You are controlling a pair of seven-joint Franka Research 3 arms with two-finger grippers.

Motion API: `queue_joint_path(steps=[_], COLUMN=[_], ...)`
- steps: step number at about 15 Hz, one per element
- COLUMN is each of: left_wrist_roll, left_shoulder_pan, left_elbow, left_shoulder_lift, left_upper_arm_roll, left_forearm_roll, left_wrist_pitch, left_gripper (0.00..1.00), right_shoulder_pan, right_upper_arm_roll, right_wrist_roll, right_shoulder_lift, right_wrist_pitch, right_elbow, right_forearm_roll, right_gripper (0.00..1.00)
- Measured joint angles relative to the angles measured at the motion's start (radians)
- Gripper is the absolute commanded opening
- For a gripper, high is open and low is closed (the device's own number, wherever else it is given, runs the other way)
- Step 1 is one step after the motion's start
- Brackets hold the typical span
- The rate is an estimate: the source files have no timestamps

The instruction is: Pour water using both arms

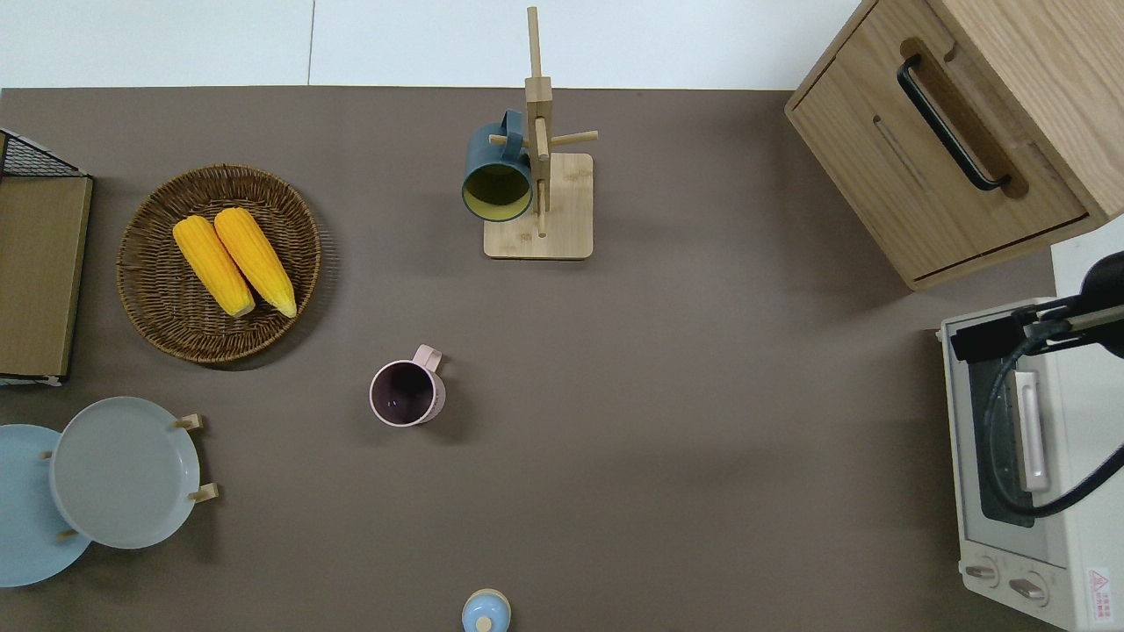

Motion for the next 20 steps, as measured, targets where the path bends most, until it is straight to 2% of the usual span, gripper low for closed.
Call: queue_joint_path(steps=[6,10,12,15,20], left_wrist_roll=[-0.016,-0.126,-0.248,-0.365,-0.431], left_shoulder_pan=[0.000,0.002,0.002,0.000,-0.001], left_elbow=[0.008,0.011,0.017,0.041,0.184], left_shoulder_lift=[0.000,-0.004,-0.016,-0.044,-0.074], left_upper_arm_roll=[-0.002,0.006,0.016,0.013,0.014], left_forearm_roll=[0.018,0.132,0.243,0.376,0.491], left_wrist_pitch=[0.000,-0.041,-0.121,-0.236,-0.567], left_gripper=[1.00,1.00,1.00,1.00,1.00], right_shoulder_pan=[0.000,0.000,0.000,0.000,0.000], right_upper_arm_roll=[0.000,0.000,0.000,0.000,0.000], right_wrist_roll=[0.000,0.000,0.000,0.000,0.000], right_shoulder_lift=[0.000,0.000,0.000,0.000,0.000], right_wrist_pitch=[0.000,0.000,0.000,0.000,0.000], right_elbow=[0.000,0.000,0.000,0.000,0.000], right_forearm_roll=[0.000,0.000,0.000,0.000,0.000], right_gripper=[0.990,0.990,0.990,0.990,0.990])
